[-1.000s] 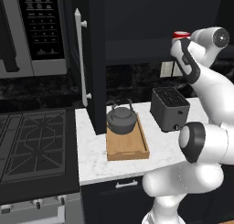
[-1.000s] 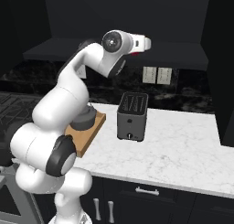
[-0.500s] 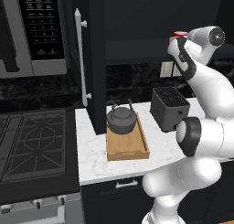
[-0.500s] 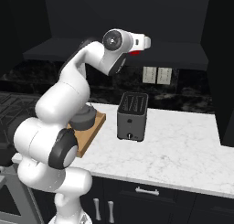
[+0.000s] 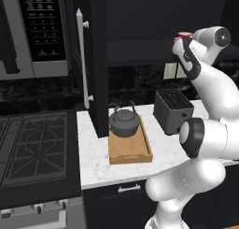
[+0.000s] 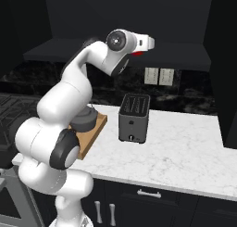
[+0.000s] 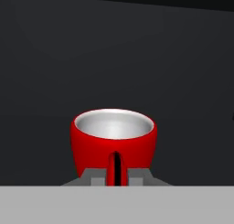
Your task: Pick the kettle from the counter and place it on the tray. Then pick the mug from the cabinet and place it on the tray. Then close the cabinet doors.
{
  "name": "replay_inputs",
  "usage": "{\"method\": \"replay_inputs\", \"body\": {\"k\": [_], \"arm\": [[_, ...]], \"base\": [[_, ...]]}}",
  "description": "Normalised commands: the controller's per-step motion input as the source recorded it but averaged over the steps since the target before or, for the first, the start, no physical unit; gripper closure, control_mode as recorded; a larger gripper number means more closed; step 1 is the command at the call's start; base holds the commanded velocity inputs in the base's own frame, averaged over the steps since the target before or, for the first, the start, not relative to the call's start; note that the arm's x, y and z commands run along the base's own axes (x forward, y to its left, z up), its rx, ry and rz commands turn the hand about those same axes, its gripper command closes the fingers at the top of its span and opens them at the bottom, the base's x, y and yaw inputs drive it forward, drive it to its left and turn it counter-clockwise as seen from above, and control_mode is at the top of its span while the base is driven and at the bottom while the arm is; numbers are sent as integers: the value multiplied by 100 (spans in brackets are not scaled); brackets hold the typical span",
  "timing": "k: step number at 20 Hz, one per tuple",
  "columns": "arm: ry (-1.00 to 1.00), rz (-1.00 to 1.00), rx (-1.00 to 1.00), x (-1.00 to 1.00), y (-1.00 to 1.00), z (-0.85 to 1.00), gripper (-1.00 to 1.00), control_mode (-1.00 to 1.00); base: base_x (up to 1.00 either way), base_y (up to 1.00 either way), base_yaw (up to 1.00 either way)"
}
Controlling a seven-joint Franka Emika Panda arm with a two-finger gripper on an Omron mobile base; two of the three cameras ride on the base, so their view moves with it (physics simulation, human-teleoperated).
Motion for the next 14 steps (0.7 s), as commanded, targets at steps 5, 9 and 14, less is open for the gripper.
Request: {"method": "replay_inputs", "body": {"k": [5,9,14], "arm": [[0,0,0,0,-1,-2,100,-100],[0,0,0,0,0,-6,100,-100],[0,0,0,-4,0,-4,100,-100]], "base": [[0,0,0],[0,0,0],[0,0,0]]}}
